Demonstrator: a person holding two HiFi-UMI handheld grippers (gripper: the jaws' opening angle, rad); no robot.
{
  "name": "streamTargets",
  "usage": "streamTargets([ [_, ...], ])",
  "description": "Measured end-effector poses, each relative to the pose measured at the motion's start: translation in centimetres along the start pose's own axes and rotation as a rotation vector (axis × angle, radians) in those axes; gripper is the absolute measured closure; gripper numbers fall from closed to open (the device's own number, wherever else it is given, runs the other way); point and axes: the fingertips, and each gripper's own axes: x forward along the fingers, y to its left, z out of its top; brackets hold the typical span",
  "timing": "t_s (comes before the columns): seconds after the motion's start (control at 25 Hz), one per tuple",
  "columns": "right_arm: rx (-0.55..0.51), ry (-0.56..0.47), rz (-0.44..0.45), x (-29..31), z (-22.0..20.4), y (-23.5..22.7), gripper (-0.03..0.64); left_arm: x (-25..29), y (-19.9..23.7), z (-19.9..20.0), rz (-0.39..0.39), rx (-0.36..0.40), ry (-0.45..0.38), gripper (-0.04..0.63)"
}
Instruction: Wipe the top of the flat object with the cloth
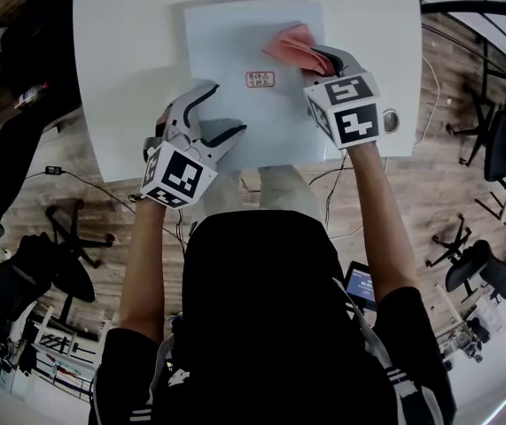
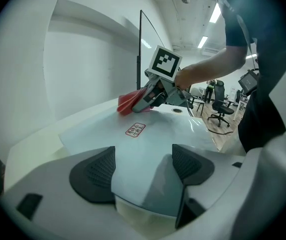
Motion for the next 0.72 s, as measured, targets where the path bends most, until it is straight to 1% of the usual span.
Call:
streamTargets([
  [0.08, 0.03, -0.003, -0.022, -0.3, 0.0, -0.9, 0.569, 0.0, 0.0, 0.0, 0.0, 0.0, 0.0, 0.247],
  [0.16, 0.039, -0.003, -0.03, -0.3, 0.1, -1.2, 0.569, 0.0, 0.1, 0.0, 0.0, -0.001, 0.0, 0.247],
  [0.4, 0.012, 0.002, -0.06, 0.3, 0.4, -0.9, 0.569, -0.1, 0.0, -0.1, -0.008, 0.0, 0.002, 0.247],
  [0.52, -0.009, -0.004, -0.037, 1.1, 1.3, 0.5, 0.569, -0.1, 0.0, -0.1, -0.006, 0.0, 0.001, 0.247],
  [0.72, -0.026, -0.018, 0.027, 2.6, 3.2, 4.1, 0.569, 0.0, -0.1, -0.1, 0.001, 0.0, 0.001, 0.247],
])
